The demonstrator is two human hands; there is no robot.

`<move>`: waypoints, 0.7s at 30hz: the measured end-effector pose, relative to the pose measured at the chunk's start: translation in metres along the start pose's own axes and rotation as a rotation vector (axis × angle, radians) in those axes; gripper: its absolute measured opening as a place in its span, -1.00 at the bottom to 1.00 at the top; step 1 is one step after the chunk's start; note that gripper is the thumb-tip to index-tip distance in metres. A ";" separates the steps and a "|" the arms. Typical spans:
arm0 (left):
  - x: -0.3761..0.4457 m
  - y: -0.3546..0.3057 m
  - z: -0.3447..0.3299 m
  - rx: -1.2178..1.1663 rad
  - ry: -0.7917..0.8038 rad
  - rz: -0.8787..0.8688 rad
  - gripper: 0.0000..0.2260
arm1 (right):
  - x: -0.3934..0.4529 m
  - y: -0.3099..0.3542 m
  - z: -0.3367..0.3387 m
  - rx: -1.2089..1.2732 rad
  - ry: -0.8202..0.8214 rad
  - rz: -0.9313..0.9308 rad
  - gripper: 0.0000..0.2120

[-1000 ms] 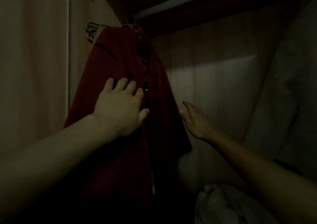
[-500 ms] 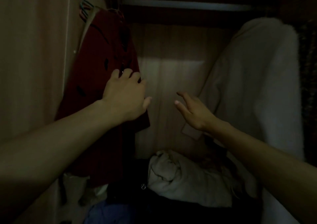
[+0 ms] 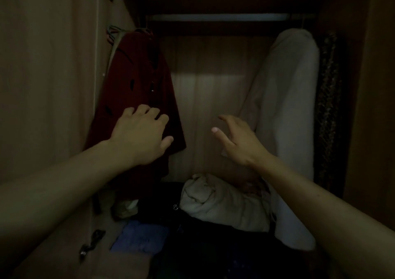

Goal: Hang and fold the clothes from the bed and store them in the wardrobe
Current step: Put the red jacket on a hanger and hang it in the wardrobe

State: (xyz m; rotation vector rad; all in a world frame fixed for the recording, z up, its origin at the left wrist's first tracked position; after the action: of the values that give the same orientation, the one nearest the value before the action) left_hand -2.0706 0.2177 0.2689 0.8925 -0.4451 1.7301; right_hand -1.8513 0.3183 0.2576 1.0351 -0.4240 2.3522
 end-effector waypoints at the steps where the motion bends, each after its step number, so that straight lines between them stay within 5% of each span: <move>1: -0.006 0.003 0.005 0.018 0.001 -0.002 -0.41 | -0.005 0.004 0.001 -0.012 -0.009 -0.003 -0.32; 11: -0.029 0.014 0.025 -0.201 0.000 -0.066 -0.42 | -0.054 0.050 0.042 -0.099 0.028 -0.133 -0.18; 17: -0.053 0.004 -0.005 -0.450 0.059 -0.185 -0.42 | -0.083 0.098 0.062 -0.241 0.105 -0.233 -0.40; 21: -0.070 -0.005 -0.021 -0.673 0.102 -0.250 -0.41 | -0.110 0.132 0.075 -0.356 0.191 -0.341 -0.35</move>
State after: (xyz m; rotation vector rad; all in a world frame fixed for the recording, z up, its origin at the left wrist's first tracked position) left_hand -2.0643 0.1883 0.2023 0.3517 -0.7535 1.2601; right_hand -1.8225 0.1381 0.2150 0.6506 -0.5239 1.9584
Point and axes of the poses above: each hand's wrist, its own x-axis towards the middle knuckle, its own z-axis out of the back of the hand, y = z × x, the point moved 4 cm from there along x, towards the middle knuckle, and after that the axes turned 14 degrees about z, right-handed, at the moved point
